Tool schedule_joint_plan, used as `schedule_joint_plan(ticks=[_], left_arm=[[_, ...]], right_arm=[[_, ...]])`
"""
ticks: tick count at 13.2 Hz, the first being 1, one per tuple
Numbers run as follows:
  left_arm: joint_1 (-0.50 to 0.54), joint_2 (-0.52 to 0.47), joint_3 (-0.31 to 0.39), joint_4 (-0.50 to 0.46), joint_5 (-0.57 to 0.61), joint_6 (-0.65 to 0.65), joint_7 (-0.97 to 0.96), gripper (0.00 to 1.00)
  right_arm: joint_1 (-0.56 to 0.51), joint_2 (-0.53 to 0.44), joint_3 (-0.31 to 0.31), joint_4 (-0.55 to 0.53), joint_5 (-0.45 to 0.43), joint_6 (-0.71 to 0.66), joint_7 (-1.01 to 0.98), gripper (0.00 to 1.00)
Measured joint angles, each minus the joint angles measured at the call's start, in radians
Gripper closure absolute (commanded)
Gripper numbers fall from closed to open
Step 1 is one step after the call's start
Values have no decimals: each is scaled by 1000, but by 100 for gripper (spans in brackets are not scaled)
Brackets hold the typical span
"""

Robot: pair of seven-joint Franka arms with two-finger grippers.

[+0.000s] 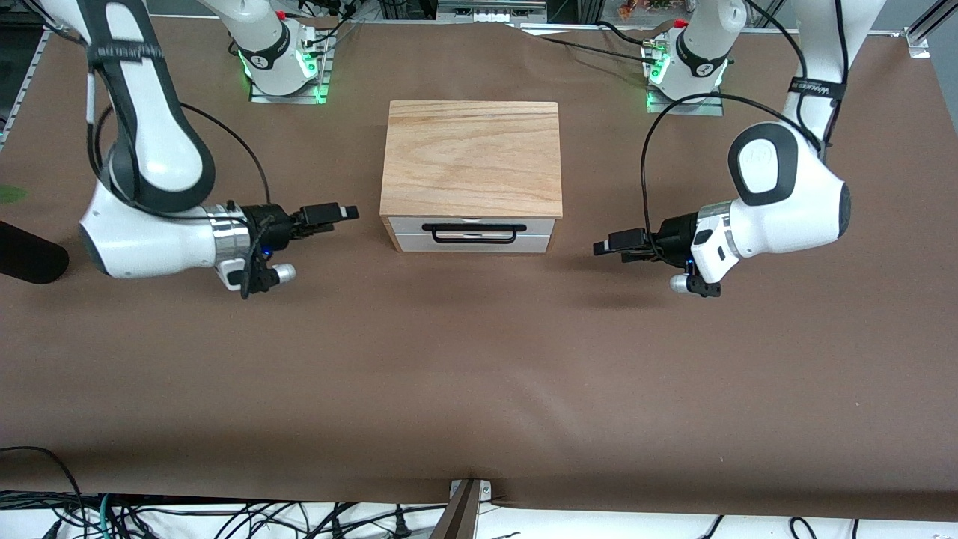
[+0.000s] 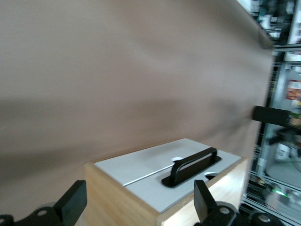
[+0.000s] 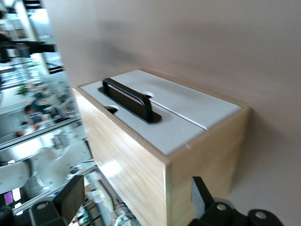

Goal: Pull top drawer with both arms simultaneously
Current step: 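Move both grippers inward to the ends of the black drawer handle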

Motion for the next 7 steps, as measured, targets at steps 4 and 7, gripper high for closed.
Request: schedule_joint_plan(ticks=[4, 7], left_arm=[[-20, 116, -3, -11, -310, -2, 272, 0], [-69, 204, -5, -12, -528, -14, 474, 0]], right_arm=[[34, 123, 1, -45, 259, 75, -283, 0], [68, 128, 1, -125, 426, 99, -433, 3]])
